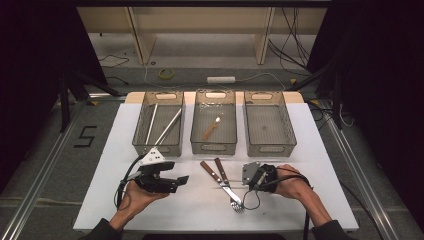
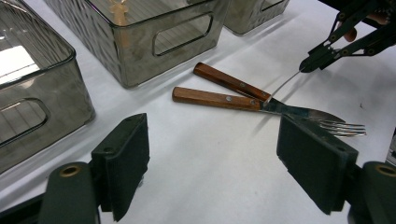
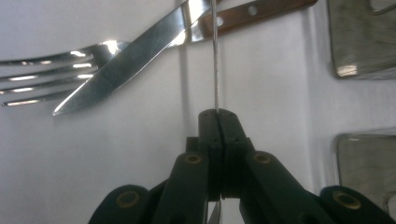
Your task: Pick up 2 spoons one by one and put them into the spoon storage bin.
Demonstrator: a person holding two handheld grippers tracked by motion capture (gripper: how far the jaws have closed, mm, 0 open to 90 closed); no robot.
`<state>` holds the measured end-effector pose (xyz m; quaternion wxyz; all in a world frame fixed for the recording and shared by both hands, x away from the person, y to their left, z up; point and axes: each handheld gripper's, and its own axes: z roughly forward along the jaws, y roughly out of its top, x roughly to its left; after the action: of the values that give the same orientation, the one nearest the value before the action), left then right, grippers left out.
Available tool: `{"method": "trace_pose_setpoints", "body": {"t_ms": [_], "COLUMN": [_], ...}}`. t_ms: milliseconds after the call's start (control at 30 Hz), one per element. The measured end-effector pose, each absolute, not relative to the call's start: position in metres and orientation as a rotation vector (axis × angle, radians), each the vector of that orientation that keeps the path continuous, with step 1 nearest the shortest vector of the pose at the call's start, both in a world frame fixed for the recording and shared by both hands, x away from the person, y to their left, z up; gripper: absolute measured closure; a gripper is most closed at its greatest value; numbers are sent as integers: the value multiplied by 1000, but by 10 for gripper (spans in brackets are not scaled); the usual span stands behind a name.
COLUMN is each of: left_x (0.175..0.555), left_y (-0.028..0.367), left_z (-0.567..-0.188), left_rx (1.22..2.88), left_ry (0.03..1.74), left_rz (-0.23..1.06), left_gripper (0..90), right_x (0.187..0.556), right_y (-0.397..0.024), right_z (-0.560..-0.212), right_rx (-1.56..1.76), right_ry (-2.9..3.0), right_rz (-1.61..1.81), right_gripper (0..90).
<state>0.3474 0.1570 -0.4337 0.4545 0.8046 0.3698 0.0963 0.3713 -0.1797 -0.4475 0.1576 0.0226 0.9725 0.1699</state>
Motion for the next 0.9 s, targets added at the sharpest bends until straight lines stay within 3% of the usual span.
{"method": "trace_pose_setpoints", "body": {"t_ms": [900], "left_x": [341], "left_y": [172], "left_z": [-425], "left_rx": [1859], "left_ry": [894], "left_rz": [330], "left_gripper": [213], "right_x": [398], "right_y": [-178], "right_z": [-414], "right_rx": [501], "right_ry": [2665], "right_rz": [905], "right_gripper": [900]}}
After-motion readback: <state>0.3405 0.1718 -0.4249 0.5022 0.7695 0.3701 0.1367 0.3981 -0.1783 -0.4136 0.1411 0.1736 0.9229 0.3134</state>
